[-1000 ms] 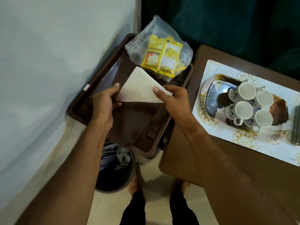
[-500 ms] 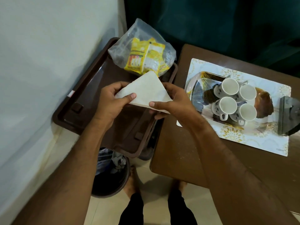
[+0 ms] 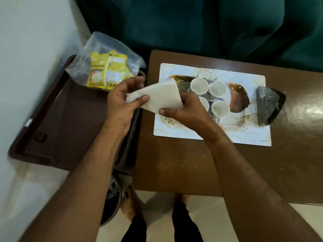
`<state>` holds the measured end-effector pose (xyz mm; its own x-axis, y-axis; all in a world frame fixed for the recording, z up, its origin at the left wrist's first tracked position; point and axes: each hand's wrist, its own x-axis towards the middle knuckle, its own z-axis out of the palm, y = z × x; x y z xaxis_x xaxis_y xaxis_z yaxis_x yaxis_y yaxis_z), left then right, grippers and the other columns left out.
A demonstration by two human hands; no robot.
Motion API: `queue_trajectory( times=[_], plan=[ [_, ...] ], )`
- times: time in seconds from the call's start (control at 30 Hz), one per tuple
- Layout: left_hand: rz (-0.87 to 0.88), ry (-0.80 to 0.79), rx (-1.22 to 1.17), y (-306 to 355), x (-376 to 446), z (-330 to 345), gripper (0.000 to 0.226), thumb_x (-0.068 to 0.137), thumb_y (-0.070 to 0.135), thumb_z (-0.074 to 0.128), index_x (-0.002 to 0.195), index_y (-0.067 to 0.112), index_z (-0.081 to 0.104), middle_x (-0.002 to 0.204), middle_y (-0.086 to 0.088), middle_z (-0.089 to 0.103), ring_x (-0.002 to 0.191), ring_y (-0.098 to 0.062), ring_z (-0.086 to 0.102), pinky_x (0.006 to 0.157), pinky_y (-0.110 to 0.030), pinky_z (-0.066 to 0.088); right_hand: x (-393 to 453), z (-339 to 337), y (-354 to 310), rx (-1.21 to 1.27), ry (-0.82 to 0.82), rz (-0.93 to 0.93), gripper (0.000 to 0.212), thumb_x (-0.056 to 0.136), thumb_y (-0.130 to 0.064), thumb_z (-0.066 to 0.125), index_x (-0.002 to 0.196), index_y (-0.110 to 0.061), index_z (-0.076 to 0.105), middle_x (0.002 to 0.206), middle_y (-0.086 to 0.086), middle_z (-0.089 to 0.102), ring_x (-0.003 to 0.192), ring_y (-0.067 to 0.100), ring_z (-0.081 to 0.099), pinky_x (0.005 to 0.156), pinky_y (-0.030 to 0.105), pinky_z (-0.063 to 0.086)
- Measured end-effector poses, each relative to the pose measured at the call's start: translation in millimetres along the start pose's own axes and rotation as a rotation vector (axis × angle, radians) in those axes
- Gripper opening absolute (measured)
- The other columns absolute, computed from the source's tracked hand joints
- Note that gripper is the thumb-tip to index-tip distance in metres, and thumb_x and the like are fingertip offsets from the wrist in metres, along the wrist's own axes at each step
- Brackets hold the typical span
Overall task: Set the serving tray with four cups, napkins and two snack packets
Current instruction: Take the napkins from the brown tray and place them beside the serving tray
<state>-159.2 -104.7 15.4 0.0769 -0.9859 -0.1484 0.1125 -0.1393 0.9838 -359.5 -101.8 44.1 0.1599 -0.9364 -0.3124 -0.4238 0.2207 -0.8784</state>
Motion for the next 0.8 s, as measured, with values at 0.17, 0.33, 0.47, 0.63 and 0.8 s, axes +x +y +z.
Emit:
queue_trajectory(
  times=[0.17,0.33,0.47,0.63,0.8],
  plan=[
    [-0.356,0.185,-0.628,6.4,-6.7,81.7,0.022,0.107,0.030,0.055,0.117,0.011,0.061,0.100,-0.004,0.063,0.101,-0.020,0.062,0.094,-0.037,0.053,-16.4,-39.0,14.3,0.010,0.248,-0.060,0.037,0.082,-0.018,0.086,0.114,-0.005,0.074,0.102,0.003,0.076,0.085,0.007,0.071,0.076,0.036,0.065],
    [-0.587,0.092,-0.827,-9.7,-26.8,158.7,0.060,0.106,0.061,0.035,0.120,0.011,0.066,0.103,-0.009,0.073,0.096,-0.025,0.067,0.076,-0.032,0.058,-35.3,-71.3,44.7,-0.026,0.349,-0.049,0.028,0.081,-0.015,0.084,0.105,-0.005,0.075,0.093,0.006,0.076,0.087,0.019,0.072,0.070,0.036,0.060],
    [-0.584,-0.009,-0.858,-14.0,-35.7,205.3,0.071,0.105,0.061,0.033,0.154,0.011,0.046,0.147,-0.017,0.057,0.135,-0.037,0.056,0.116,-0.051,0.045,-51.4,-102.9,67.9,-0.155,0.384,-0.078,0.025,0.075,-0.017,0.084,0.095,-0.009,0.072,0.080,0.004,0.072,0.074,0.022,0.065,0.058,0.031,0.048],
    [-0.648,-0.021,-0.808,-15.7,-32.2,258.5,0.070,0.105,0.060,0.038,0.156,0.013,0.044,0.157,-0.015,0.051,0.140,-0.034,0.054,0.089,-0.039,0.058,-63.4,-144.1,89.3,-0.333,0.454,-0.089,0.041,0.073,-0.026,0.084,0.108,-0.014,0.067,0.089,0.007,0.074,0.081,0.031,0.068,0.060,0.032,0.047],
    [-0.644,-0.104,-0.787,-19.4,-25.6,308.7,0.057,0.108,0.045,0.046,0.150,0.007,0.051,0.139,-0.017,0.065,0.130,-0.034,0.062,0.115,-0.049,0.047,-69.6,-188.2,103.9,-0.252,0.548,-0.112,0.035,0.070,-0.010,0.079,0.103,-0.014,0.068,0.086,-0.014,0.065,0.068,0.005,0.057,0.057,0.006,0.043]
  ],
)
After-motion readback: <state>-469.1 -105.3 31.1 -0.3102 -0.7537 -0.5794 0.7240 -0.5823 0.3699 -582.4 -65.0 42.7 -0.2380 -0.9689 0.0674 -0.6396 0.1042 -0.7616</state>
